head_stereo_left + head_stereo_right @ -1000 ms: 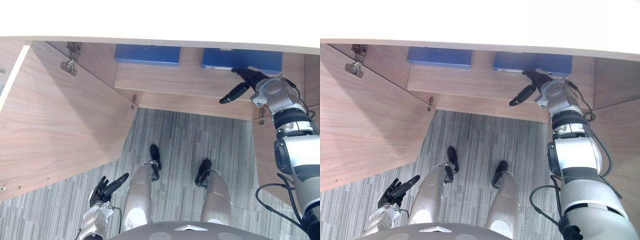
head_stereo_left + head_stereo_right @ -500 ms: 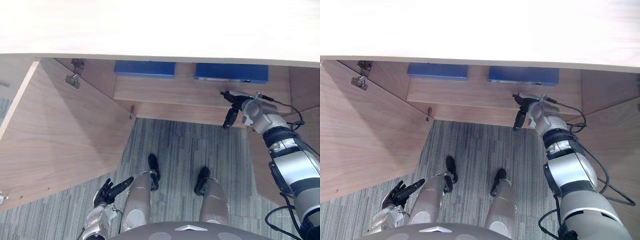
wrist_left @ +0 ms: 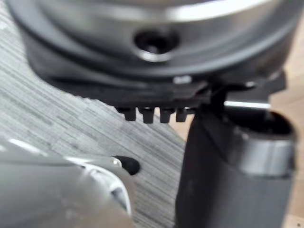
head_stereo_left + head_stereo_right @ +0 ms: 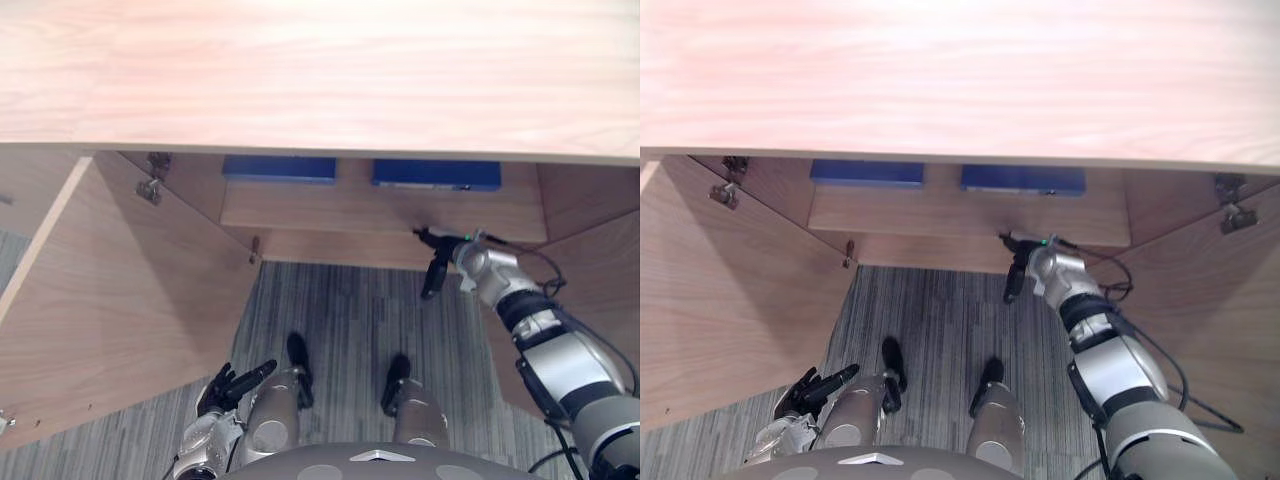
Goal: Walk over to the cabinet, pick up the folder, carry it to the office cabinet, place the folder inside the office cabinet, then close the office cabinet door
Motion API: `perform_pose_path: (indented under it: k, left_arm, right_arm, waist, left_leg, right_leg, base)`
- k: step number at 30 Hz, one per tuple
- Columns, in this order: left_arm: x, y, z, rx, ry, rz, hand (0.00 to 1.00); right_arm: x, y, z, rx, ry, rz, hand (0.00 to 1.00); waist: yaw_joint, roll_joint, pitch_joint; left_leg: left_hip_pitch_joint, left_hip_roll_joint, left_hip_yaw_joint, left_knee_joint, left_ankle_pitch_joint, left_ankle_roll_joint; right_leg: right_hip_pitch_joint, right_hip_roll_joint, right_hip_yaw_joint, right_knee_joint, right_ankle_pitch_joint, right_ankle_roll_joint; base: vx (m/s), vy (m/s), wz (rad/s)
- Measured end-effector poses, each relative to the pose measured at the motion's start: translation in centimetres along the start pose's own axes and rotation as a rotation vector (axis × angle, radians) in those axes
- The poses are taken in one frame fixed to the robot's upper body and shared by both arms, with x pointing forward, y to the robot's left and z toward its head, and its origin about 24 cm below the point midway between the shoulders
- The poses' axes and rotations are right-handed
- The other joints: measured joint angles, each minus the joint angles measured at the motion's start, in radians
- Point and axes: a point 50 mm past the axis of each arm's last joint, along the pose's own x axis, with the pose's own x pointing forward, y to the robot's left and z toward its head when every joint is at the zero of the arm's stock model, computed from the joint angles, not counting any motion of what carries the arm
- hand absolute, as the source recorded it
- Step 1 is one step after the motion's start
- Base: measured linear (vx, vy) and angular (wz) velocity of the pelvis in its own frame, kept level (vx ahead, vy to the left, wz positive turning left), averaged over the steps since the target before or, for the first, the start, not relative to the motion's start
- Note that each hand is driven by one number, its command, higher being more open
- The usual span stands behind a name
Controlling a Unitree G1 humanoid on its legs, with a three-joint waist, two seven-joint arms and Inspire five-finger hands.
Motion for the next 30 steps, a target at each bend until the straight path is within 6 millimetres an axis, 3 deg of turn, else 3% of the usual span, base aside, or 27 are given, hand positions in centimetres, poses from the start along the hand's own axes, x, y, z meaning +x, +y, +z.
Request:
perform_pose_path:
  k: [3, 7, 12, 15, 18, 21, 22, 23, 28, 29, 30]
  left_arm:
    - [0.0, -0.2, -0.1, 0.02, 0.006, -0.011, 1.0]
    - [0.2, -0.2, 0.1, 0.144, 0.024, -0.037, 1.0]
    - [0.4, -0.9, 0.9, 0.281, 0.01, -0.095, 1.0]
    - [0.2, -1.0, 0.4, 0.309, 0.021, -0.11, 1.0]
    - [0.1, -0.6, 0.0, 0.353, 0.035, -0.101, 1.0]
    - [0.0, -0.4, -0.2, 0.416, 0.043, -0.083, 1.0]
    - [0.0, -0.3, -0.3, 0.424, 0.046, -0.081, 1.0]
    - [-0.1, -0.1, -0.7, 0.429, 0.062, -0.072, 1.0]
    - [-0.1, -0.8, -1.2, 0.497, 0.063, -0.056, 1.0]
    - [-0.1, -0.9, -1.3, 0.499, 0.063, -0.055, 1.0]
    - [-0.2, -2.1, -2.3, 0.62, 0.073, -0.097, 1.0]
  right_arm:
    - [0.4, 3.5, -0.1, 0.045, -0.004, 0.103, 1.0]
    - [0.6, 8.5, -1.1, 0.09, 0.042, 0.267, 1.0]
    - [0.1, 11.1, -2.2, 0.103, 0.071, 0.341, 1.0]
    - [-0.3, 12.8, -1.9, 0.072, 0.042, 0.375, 1.0]
    - [-1.0, 15.4, -1.0, 0.062, -0.035, 0.422, 1.0]
    - [-1.8, 18.9, -0.7, 0.15, -0.032, 0.501, 1.0]
    - [-1.8, 19.2, -0.6, 0.2, -0.026, 0.5, 1.0]
    - [-1.8, 19.7, -0.8, 0.254, -0.005, 0.493, 1.0]
    - [-4.2, 26.0, -3.5, 0.895, 0.317, 0.378, 1.0]
    - [-4.6, 26.6, -3.7, 0.956, 0.351, 0.367, 1.0]
    - [-7.2, 29.8, -5.8, 1.579, 0.67, 0.092, 1.0]
  waist:
    - [-0.004, -0.004, -0.011]
    - [-0.018, -0.006, -0.014]
    - [-0.031, -0.024, -0.029]
    - [-0.048, -0.04, -0.049]
    - [-0.057, -0.061, -0.077]
    - [-0.073, -0.062, -0.085]
    - [-0.078, -0.06, -0.091]
    - [-0.082, -0.057, -0.103]
    - [-0.085, -0.041, -0.127]
    - [-0.088, -0.04, -0.131]
    - [-0.113, -0.043, -0.14]
  left_leg:
    - [0.039, -0.001, -0.013, -0.017, 0.003, -0.004]
    - [0.097, -0.011, -0.027, -0.052, 0.011, -0.003]
    - [0.169, -0.054, -0.028, -0.161, 0.066, 0.016]
    - [0.228, -0.077, -0.028, -0.267, 0.111, 0.014]
    - [0.236, -0.077, -0.024, -0.269, 0.109, 0.011]
    - [0.262, -0.08, -0.024, -0.27, 0.101, 0.01]
    - [0.266, -0.081, -0.024, -0.27, 0.095, 0.012]
    - [0.271, -0.083, -0.023, -0.27, 0.092, 0.009]
    - [0.303, -0.089, -0.022, -0.27, 0.074, 0.0]
    - [0.304, -0.089, -0.022, -0.27, 0.073, 0.0]
    - [0.339, -0.09, 0.009, -0.27, 0.054, -0.01]
  right_leg:
    - [0.063, 0.009, -0.022, -0.049, 0.015, 0.006]
    - [0.171, 0.029, -0.044, -0.174, 0.079, 0.018]
    - [0.242, 0.036, -0.047, -0.297, 0.154, 0.03]
    - [0.267, 0.042, -0.051, -0.336, 0.165, 0.024]
    - [0.276, 0.044, -0.045, -0.347, 0.168, 0.019]
    - [0.309, 0.046, -0.042, -0.365, 0.17, 0.017]
    - [0.312, 0.046, -0.039, -0.369, 0.17, 0.017]
    - [0.316, 0.047, -0.03, -0.375, 0.171, 0.016]
    - [0.36, 0.048, -0.027, -0.401, 0.173, 0.016]
    - [0.36, 0.049, -0.026, -0.402, 0.173, 0.016]
    - [0.385, 0.052, 0.007, -0.434, 0.173, 0.016]
  base:
    - [0.07, 0.017, 0.11]
    - [0.01, 0.058, 0.06]
    - [-0.07, 0.069, 0.0]
    - [-0.08, 0.072, 0.0]
    - [-0.03, 0.047, -0.07]
    - [0.01, 0.004, -0.02]
    - [0.02, 0.012, -0.13]
    - [0.06, 0.014, -0.14]
    - [0.08, -0.001, -0.03]
    - [0.16, -0.052, -0.39]
    - [0.12, -0.052, -0.39]
